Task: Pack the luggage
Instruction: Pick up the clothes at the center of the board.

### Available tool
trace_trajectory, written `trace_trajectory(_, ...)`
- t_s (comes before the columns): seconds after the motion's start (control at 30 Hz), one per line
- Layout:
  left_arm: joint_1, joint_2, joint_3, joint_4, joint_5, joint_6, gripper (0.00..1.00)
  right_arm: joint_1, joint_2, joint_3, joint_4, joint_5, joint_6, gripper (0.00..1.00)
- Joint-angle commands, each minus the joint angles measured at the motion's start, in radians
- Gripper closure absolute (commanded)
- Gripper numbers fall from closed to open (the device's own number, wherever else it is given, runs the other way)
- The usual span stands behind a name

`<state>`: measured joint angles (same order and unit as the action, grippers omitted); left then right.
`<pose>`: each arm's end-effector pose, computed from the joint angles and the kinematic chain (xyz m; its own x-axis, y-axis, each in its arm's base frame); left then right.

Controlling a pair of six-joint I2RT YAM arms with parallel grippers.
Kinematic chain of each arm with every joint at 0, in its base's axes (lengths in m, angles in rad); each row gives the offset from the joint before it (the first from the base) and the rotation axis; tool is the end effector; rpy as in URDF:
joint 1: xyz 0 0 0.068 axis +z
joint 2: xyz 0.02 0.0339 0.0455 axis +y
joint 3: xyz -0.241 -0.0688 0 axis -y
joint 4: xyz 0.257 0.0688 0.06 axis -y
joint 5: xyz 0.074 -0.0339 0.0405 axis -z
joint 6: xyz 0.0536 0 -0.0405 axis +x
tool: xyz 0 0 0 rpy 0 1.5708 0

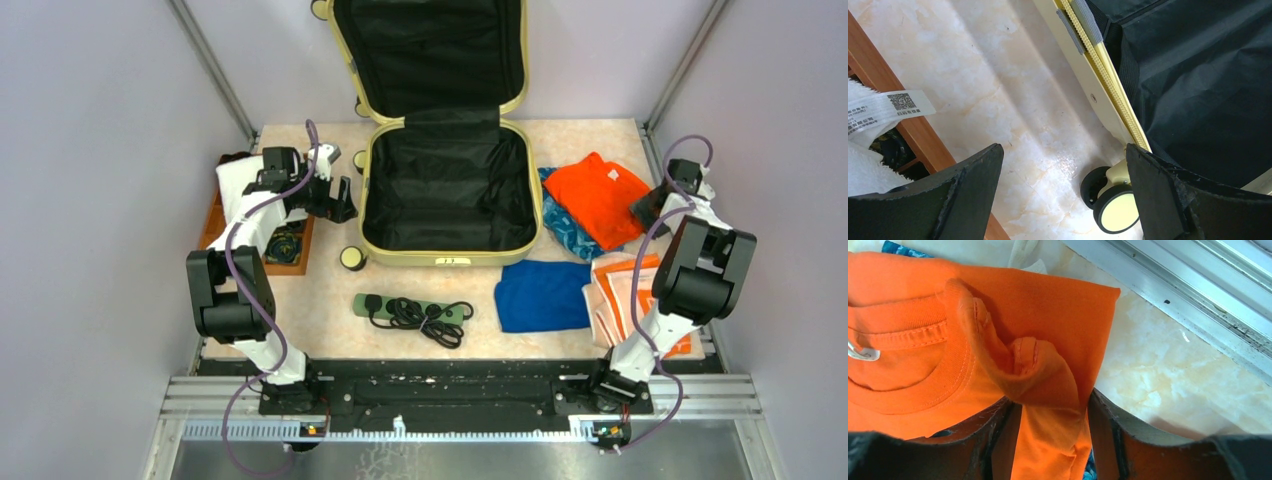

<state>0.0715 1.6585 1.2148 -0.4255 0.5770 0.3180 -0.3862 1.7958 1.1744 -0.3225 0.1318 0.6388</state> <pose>0.3769 -0.0023 0.2066 -0.6326 0.2174 -0.7434 0.5149 0.8350 -0.1940 0.3607 -0.1543 0.1446 -0.3371 0.7751 -0.5344 0.8044 0.5320 0.2643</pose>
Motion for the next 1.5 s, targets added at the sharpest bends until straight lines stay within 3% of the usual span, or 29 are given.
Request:
trace_trajectory(0.0,0.001,-0.015,0.0,-0.006,-0.01,0.017,0.02,0.0,0.03,0.028,0.054,0.015,-0.016,0.5)
trace_trajectory(0.1,0.001,-0.017,0.0,-0.01,-0.014,0.022,0.02,0.001,0.046,0.039,0.047,0.009,-0.016,0.46)
trace_trajectory(0.17,0.001,-0.019,0.002,-0.011,-0.017,0.023,0.02,0.001,0.046,0.039,0.051,0.008,-0.015,0.48)
trace_trajectory(0.23,0.001,-0.022,0.001,-0.013,-0.02,0.024,0.02,0.001,0.043,0.041,0.057,0.001,-0.012,0.57)
trace_trajectory(0.4,0.001,-0.023,0.005,-0.02,-0.021,0.028,0.02,0.001,0.007,0.046,0.075,-0.021,-0.009,0.92)
trace_trajectory(0.47,0.001,-0.025,0.012,-0.026,-0.023,0.029,0.02,0.001,-0.013,0.05,0.076,-0.028,-0.003,1.0)
trace_trajectory(1.0,0.001,-0.047,0.025,-0.041,-0.022,0.035,0.02,0.028,-0.092,0.21,-0.011,-0.104,-0.022,1.0)
trace_trajectory(1.17,0.001,-0.047,0.026,-0.044,-0.02,0.033,0.02,0.028,-0.061,0.214,-0.054,-0.113,-0.037,0.91)
trace_trajectory(1.3,0.001,-0.047,0.024,-0.046,-0.025,0.038,0.02,0.028,-0.022,0.213,-0.094,-0.097,-0.045,0.78)
trace_trajectory(1.47,0.0,-0.048,0.016,-0.047,-0.021,0.039,0.02,0.028,0.01,0.219,-0.116,-0.076,-0.056,0.71)
